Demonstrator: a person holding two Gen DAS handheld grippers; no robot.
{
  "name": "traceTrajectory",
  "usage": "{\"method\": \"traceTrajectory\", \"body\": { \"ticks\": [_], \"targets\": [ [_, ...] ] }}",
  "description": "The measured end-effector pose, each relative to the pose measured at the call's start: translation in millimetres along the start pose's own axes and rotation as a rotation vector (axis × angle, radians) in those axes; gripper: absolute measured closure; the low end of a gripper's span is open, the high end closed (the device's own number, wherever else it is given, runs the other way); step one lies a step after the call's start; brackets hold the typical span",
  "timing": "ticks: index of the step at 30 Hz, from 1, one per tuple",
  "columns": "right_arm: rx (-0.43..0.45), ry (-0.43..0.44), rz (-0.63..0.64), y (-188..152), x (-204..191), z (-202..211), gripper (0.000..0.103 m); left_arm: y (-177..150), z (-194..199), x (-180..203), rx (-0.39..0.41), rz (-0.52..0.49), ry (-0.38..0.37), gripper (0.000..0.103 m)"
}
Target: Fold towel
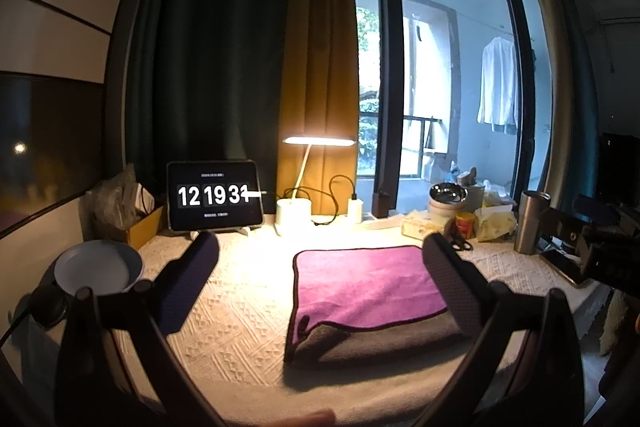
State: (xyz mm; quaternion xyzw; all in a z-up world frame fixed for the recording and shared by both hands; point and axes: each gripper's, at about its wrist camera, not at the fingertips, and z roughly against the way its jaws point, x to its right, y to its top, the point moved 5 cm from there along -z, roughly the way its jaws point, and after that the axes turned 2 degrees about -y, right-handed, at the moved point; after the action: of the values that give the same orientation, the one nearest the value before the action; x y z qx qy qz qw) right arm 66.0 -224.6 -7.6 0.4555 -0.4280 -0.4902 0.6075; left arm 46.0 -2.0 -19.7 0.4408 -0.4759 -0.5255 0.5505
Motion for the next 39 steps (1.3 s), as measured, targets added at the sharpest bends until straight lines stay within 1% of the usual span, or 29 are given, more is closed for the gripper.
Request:
{"method": "traceTrajectory", "body": {
  "ticks": [7, 13, 39],
  "targets": [
    [0.002, -0.001, 0.0, 0.4, -0.3, 0.7, 0.022, 2.6, 3.4, 0.5, 0.001, -0.005, -0.007, 0.001],
    [-0.002, 0.003, 0.002, 0.8, -2.0, -0.1, 0.022, 4.6, 3.2, -2.0, -0.004, 0.002, 0.003, 0.001],
    [-0.008, 0.007, -0.001, -1.5, -1.9, -3.0, 0.022, 4.1, 2.8, -5.4, -0.008, -0.001, 0.007, 0.001]
  ]
}}
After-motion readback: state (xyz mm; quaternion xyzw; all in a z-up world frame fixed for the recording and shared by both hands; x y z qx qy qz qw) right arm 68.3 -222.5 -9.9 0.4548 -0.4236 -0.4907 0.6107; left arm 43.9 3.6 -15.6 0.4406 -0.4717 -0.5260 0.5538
